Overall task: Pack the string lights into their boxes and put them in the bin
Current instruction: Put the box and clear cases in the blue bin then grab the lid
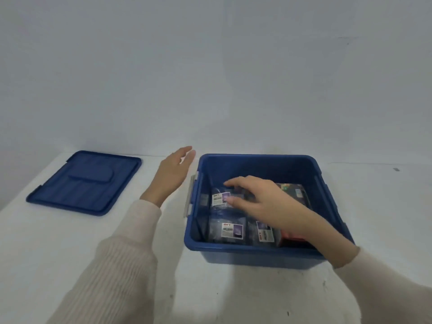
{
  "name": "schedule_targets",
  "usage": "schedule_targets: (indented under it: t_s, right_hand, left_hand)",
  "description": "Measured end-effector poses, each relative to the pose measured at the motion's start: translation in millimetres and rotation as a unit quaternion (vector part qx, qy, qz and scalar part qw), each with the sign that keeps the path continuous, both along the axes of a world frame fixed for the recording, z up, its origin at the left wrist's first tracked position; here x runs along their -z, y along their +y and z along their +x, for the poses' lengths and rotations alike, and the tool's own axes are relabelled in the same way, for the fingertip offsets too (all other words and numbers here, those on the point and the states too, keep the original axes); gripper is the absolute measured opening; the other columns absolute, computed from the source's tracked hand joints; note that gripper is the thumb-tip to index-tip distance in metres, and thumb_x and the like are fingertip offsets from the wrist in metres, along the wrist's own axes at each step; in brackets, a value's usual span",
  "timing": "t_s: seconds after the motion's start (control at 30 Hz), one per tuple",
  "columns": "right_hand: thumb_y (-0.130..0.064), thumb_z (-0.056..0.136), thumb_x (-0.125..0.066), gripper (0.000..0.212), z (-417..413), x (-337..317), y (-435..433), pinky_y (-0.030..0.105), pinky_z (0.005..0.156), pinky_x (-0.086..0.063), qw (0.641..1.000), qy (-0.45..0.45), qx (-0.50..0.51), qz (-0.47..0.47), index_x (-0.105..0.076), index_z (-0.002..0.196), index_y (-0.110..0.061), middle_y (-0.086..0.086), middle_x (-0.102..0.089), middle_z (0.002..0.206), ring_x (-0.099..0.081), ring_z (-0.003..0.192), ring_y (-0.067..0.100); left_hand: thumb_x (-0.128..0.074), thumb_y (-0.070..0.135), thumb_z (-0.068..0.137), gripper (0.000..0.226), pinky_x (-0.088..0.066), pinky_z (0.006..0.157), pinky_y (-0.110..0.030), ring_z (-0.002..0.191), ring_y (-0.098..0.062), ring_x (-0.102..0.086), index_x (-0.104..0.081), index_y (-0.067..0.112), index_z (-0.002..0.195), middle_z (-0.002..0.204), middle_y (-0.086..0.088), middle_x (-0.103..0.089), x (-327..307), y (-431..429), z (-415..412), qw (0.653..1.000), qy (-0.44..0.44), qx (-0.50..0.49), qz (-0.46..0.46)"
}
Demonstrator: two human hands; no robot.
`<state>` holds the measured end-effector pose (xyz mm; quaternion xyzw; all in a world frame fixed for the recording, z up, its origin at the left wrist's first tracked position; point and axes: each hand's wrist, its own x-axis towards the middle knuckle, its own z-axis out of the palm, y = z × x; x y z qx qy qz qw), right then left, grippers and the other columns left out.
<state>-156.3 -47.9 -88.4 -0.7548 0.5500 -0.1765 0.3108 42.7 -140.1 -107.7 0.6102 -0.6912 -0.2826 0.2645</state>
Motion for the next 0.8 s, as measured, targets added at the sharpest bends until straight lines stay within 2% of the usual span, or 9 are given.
schedule_targets:
  t_s: [0.07,0.1,0.2,0.27,0.37,0.47,0.6,0.73,0.8]
  right_hand:
    - [-0.052,0.092,-0.045,0.055,24,-3,6,0.028,0.093,-0.045,0.995,-0.065,-0.016,0.074,-0.027,0.143,-0.043,-0.008,-0.054,0.123,-0.057,0.106,0.010]
    - [-0.056,0.091,-0.042,0.058,36,-3,10,0.027,0.089,-0.046,0.993,-0.068,-0.030,0.089,-0.021,0.144,-0.045,-0.009,-0.058,0.115,-0.058,0.101,0.008]
    - [-0.059,0.091,-0.037,0.062,61,-1,16,0.023,0.075,-0.040,0.996,-0.042,-0.044,0.061,-0.020,0.147,-0.038,-0.017,-0.048,0.075,-0.046,0.072,-0.002]
    - [-0.059,0.091,-0.035,0.062,62,3,16,0.027,0.085,-0.041,0.997,-0.054,-0.008,0.049,-0.023,0.147,-0.035,-0.017,-0.053,0.085,-0.049,0.082,0.003]
    - [-0.057,0.091,-0.036,0.058,63,4,14,0.027,0.092,-0.043,0.993,-0.093,0.015,0.070,-0.029,0.145,-0.037,-0.010,-0.062,0.103,-0.056,0.097,0.006]
    - [-0.061,0.086,-0.036,0.061,63,7,12,0.029,0.093,-0.046,0.991,-0.111,0.014,0.070,-0.035,0.142,-0.037,-0.007,-0.065,0.100,-0.059,0.094,0.006]
    - [-0.070,0.076,-0.030,0.070,62,9,9,0.034,0.088,-0.050,0.991,-0.108,0.021,0.072,-0.038,0.138,-0.039,0.004,-0.067,0.101,-0.064,0.087,0.013]
    - [-0.058,0.090,-0.035,0.054,56,4,7,0.030,0.090,-0.049,0.991,-0.110,0.041,0.072,-0.037,0.139,-0.036,-0.009,-0.059,0.113,-0.058,0.098,0.008]
    - [-0.054,0.092,-0.036,0.051,51,-3,2,0.018,0.078,-0.046,0.991,-0.104,0.058,0.053,-0.037,0.138,-0.034,-0.015,-0.055,0.106,-0.055,0.093,0.002]
  left_hand:
    - [-0.041,0.027,0.099,0.044,-0.025,0.110,-0.032,0.132,-0.027,-0.037,-0.041,0.008,0.139,0.143,-0.012,-0.043,21,-15,37,0.994,-0.061,-0.091,-0.018]
    - [-0.043,0.021,0.098,0.046,-0.023,0.110,-0.036,0.133,-0.032,-0.035,-0.038,0.003,0.140,0.143,-0.018,-0.041,36,-21,57,0.985,-0.111,-0.131,-0.017]
    - [-0.041,0.016,0.095,0.057,-0.022,0.111,-0.045,0.136,-0.037,-0.023,-0.018,0.005,0.147,0.149,-0.022,-0.026,73,-25,106,0.941,-0.258,-0.211,0.056]
    - [-0.035,0.016,0.097,0.056,-0.025,0.109,-0.047,0.136,-0.036,-0.024,-0.012,0.008,0.148,0.150,-0.018,-0.024,86,-21,118,0.922,-0.298,-0.219,0.112]
    - [-0.034,0.011,0.096,0.046,-0.036,0.100,-0.042,0.127,-0.033,-0.036,-0.025,0.005,0.141,0.140,-0.017,-0.038,91,-18,130,0.905,-0.354,-0.220,0.085]
    - [-0.036,0.009,0.094,0.030,-0.040,0.091,-0.036,0.117,-0.030,-0.042,-0.043,0.005,0.123,0.127,-0.016,-0.046,89,-16,134,0.893,-0.394,-0.209,0.063]
    - [-0.042,0.006,0.090,0.021,-0.041,0.076,-0.030,0.110,-0.029,-0.048,-0.052,0.002,0.107,0.116,-0.015,-0.053,79,-10,121,0.889,-0.438,-0.129,0.041]
    - [-0.043,0.005,0.088,0.019,-0.042,0.070,-0.031,0.104,-0.031,-0.050,-0.054,0.000,0.103,0.110,-0.017,-0.055,33,-12,107,0.878,-0.451,-0.146,-0.065]
    - [-0.042,0.001,0.090,0.019,-0.041,0.071,-0.034,0.104,-0.033,-0.049,-0.054,-0.002,0.105,0.109,-0.019,-0.054,-10,-10,101,0.884,-0.417,-0.167,-0.130]
